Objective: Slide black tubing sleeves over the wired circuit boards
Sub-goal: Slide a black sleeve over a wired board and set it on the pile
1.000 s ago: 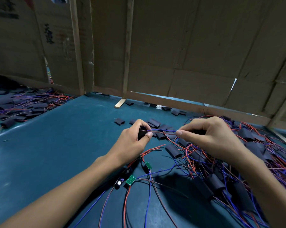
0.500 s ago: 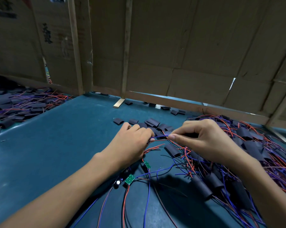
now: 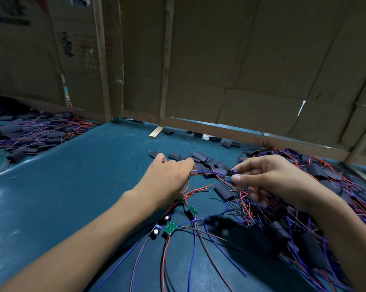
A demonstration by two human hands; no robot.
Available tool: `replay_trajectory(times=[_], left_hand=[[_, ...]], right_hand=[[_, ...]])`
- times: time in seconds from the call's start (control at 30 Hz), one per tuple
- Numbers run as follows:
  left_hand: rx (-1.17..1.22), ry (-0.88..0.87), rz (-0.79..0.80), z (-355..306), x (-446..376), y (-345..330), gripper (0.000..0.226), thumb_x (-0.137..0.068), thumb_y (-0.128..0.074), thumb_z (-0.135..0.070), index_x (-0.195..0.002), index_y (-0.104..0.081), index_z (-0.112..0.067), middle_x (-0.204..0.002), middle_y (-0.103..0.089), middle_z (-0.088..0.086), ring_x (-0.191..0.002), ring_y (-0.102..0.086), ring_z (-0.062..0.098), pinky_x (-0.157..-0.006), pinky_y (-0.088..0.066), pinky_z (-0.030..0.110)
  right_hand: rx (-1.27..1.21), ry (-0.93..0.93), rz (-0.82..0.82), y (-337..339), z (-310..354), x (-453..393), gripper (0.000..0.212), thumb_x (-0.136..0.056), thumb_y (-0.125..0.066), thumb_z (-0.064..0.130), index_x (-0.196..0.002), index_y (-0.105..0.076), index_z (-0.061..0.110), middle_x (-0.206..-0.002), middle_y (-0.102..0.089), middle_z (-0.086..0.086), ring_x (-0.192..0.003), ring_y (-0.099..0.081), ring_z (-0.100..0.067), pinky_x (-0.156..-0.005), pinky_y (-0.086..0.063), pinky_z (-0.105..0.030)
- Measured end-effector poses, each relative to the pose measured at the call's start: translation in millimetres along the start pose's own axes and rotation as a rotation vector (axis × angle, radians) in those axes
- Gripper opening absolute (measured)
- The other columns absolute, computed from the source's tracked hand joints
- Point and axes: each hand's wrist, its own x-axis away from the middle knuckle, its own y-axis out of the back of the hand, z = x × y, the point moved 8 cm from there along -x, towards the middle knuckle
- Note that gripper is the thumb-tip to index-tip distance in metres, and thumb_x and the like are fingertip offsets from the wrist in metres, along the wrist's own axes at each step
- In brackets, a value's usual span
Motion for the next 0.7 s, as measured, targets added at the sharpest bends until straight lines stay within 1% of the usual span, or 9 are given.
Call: replay_trajectory(times=[0.07,0.13,0.2,0.27,0.4,0.47,0.53,0.6,0.7], left_hand=[[-0.026,0.0,0.001,-0.6,0.1,-1.2,0.022,-0.107,-0.036,-0.039,-0.101,-0.047,-0.021,-0.076,-0.051,-0.005,-0.075,-0.057,0.025,-0.082,-0.039,0.042],[-0.004,-0.012,-0.052,-5.0,-0.7,3.4,0.03,-0.103,-0.044,-0.047,-0.094,-0.049,-0.019,-0.069,-0.045,-0.007,-0.069,-0.055,0.026,-0.082,-0.042,0.043],[0.025,-0.021,-0.082,-10.8,-0.7,7.9,0.032,-0.101,-0.047,-0.048,-0.092,-0.05,-0.018,-0.068,-0.048,-0.005,-0.066,-0.054,0.026,-0.079,-0.043,0.044],[0.072,-0.054,-0.092,-18.9,-1.0,8.2,0.028,-0.101,-0.049,-0.045,-0.094,-0.05,-0.018,-0.072,-0.052,-0.003,-0.067,-0.053,0.027,-0.075,-0.042,0.043],[0.199,-0.087,-0.046,-30.7,-0.9,7.6,0.018,-0.099,-0.055,-0.033,-0.102,-0.05,-0.016,-0.082,-0.058,0.0,-0.071,-0.053,0.03,-0.066,-0.035,0.039],[0.24,-0.089,-0.028,-32.5,0.7,6.6,0.019,-0.099,-0.055,-0.031,-0.105,-0.05,-0.014,-0.086,-0.059,0.003,-0.073,-0.053,0.031,-0.063,-0.027,0.036],[0.261,-0.085,-0.025,-33.3,1.8,6.2,0.02,-0.1,-0.054,-0.033,-0.105,-0.049,-0.014,-0.088,-0.059,0.004,-0.075,-0.052,0.03,-0.064,-0.023,0.033],[0.273,-0.086,-0.015,-35.5,2.2,5.3,0.022,-0.102,-0.052,-0.035,-0.106,-0.049,-0.014,-0.09,-0.059,0.003,-0.078,-0.053,0.03,-0.065,-0.025,0.034],[0.317,-0.083,-0.008,-39.4,2.8,8.0,0.019,-0.1,-0.053,-0.032,-0.101,-0.048,-0.014,-0.087,-0.061,0.005,-0.076,-0.054,0.031,-0.063,-0.024,0.034]], right_hand=[[-0.006,0.008,-0.015,-0.6,0.1,-0.9,0.019,-0.074,-0.082,0.029,-0.091,-0.079,0.019,-0.082,-0.076,-0.014,-0.045,-0.051,-0.011,-0.037,-0.036,-0.017],[0.015,0.034,-0.048,-2.5,1.7,-2.9,0.006,-0.082,-0.081,0.02,-0.088,-0.08,0.019,-0.078,-0.076,-0.011,-0.043,-0.044,-0.01,-0.038,-0.032,-0.015],[0.074,0.083,-0.084,-5.9,4.9,-4.4,0.005,-0.084,-0.08,0.017,-0.089,-0.081,0.018,-0.071,-0.074,-0.004,-0.044,-0.042,-0.008,-0.04,-0.032,-0.016],[0.167,0.139,-0.095,-10.8,8.0,-5.8,0.009,-0.086,-0.08,0.017,-0.094,-0.082,0.021,-0.066,-0.072,0.003,-0.047,-0.043,-0.005,-0.046,-0.035,-0.013],[0.226,0.217,-0.045,-28.0,9.4,-8.8,0.016,-0.091,-0.074,0.011,-0.099,-0.082,0.022,-0.056,-0.06,0.008,-0.047,-0.042,0.0,-0.049,-0.033,-0.01],[0.202,0.229,-0.066,-32.0,8.1,-10.1,0.016,-0.09,-0.074,0.01,-0.096,-0.082,0.022,-0.061,-0.062,0.001,-0.053,-0.045,-0.006,-0.053,-0.037,-0.015],[0.186,0.24,-0.105,-32.9,7.1,-10.9,0.012,-0.088,-0.076,0.01,-0.092,-0.081,0.02,-0.067,-0.068,-0.007,-0.058,-0.05,-0.01,-0.059,-0.043,-0.025],[0.166,0.246,-0.13,-33.6,6.0,-11.8,0.008,-0.087,-0.077,0.01,-0.088,-0.08,0.018,-0.07,-0.073,-0.004,-0.06,-0.057,-0.008,-0.064,-0.048,-0.032],[0.144,0.259,-0.14,-36.6,3.1,-13.1,0.008,-0.085,-0.079,0.01,-0.085,-0.078,0.018,-0.066,-0.072,0.006,-0.06,-0.058,-0.006,-0.066,-0.05,-0.033]])
